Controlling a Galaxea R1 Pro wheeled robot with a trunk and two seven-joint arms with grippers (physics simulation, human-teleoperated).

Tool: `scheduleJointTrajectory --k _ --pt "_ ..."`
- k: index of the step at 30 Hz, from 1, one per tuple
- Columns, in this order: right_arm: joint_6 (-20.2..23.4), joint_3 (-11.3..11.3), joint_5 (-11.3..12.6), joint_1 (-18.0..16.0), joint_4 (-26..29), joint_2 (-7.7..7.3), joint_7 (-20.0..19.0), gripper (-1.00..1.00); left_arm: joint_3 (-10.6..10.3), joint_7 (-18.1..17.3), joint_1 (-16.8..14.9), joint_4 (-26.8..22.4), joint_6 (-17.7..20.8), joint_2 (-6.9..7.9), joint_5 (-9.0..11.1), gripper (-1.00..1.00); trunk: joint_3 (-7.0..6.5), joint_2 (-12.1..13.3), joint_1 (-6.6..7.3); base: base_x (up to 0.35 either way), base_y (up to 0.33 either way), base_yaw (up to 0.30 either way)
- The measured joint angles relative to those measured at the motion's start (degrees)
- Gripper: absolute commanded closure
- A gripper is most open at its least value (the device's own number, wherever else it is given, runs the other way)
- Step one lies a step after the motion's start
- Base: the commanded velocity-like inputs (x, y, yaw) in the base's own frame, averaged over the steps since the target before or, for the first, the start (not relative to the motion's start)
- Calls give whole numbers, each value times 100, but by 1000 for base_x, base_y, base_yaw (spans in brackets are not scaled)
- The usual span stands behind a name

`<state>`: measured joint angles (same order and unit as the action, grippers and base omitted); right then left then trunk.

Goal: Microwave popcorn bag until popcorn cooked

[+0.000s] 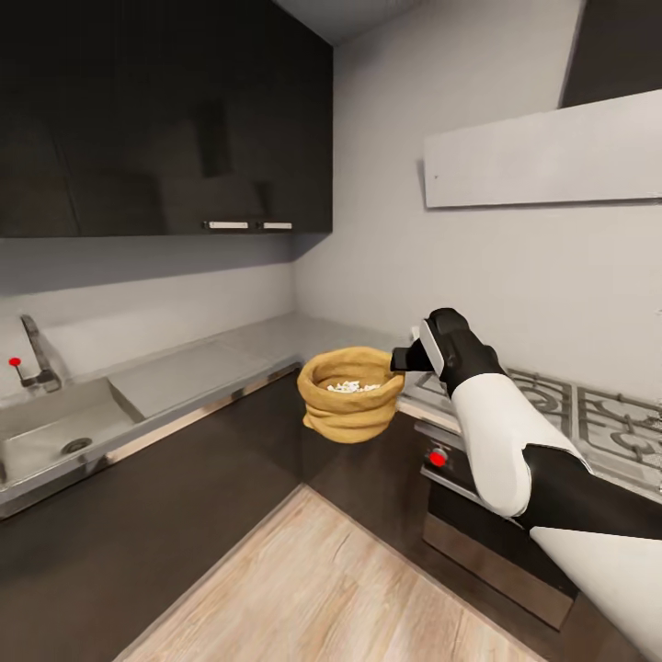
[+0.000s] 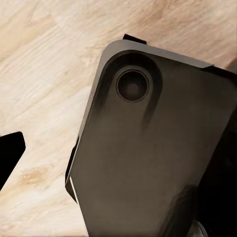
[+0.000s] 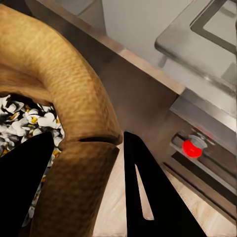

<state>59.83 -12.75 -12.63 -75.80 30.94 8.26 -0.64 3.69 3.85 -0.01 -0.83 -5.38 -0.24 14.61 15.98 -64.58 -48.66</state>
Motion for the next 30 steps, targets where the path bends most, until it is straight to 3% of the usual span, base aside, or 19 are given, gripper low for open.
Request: scheduleJointTrajectory --k 13,25,30 --pt "0 -8 5 0 -1 -14 -28 100 0 3 1 0 2 7 5 -100 0 0 0 -340 136 0" --pt "-1 3 29 0 -45 -1 -199 100 8 3 -5 -10 4 42 14 -100 0 0 4 -7 3 0" --pt "2 3 31 1 -72 58 -186 100 11 2 -4 -11 6 50 14 -100 0 0 4 0 0 -190"
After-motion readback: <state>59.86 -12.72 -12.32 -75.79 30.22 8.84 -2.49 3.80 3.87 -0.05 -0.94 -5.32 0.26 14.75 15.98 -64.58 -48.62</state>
